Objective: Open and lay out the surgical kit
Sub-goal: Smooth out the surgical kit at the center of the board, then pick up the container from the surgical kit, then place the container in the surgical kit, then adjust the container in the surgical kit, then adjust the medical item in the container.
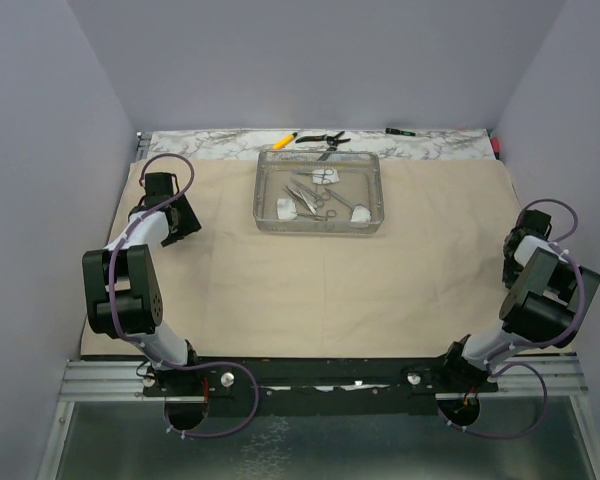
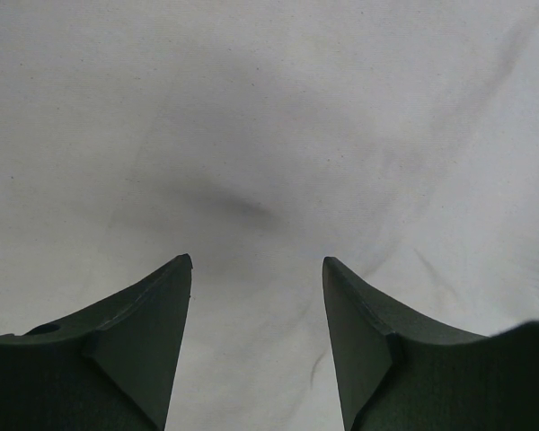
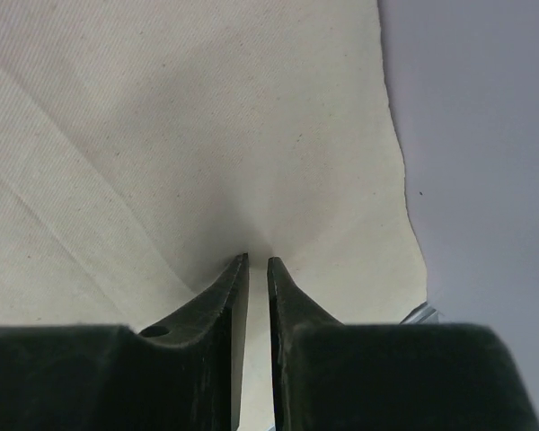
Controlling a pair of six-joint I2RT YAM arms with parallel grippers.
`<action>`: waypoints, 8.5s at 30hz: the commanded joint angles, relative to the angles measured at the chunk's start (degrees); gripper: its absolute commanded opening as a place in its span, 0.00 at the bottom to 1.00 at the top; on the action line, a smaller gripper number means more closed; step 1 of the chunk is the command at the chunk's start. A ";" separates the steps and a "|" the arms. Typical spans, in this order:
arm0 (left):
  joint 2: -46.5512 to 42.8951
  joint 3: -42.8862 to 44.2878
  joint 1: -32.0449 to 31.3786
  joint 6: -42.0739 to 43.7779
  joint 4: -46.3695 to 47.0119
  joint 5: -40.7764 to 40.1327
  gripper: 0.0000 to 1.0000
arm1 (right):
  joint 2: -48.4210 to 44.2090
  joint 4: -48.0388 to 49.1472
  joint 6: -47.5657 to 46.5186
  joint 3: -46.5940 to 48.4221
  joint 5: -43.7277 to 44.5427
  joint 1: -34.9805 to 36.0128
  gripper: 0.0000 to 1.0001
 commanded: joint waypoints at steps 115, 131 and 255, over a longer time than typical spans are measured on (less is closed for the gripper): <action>11.70 21.84 -23.10 -8.88 6.27 9.00 0.00 | 15.98 -16.15 39.60 41.18 -0.04 48.43 0.01; 13.28 23.93 -37.19 -15.67 17.35 -1.59 0.00 | 8.54 5.48 24.24 26.64 9.14 32.58 0.01; 28.87 35.25 -35.59 -31.03 5.42 23.90 0.00 | 35.16 -2.22 15.29 49.80 -23.83 47.86 0.15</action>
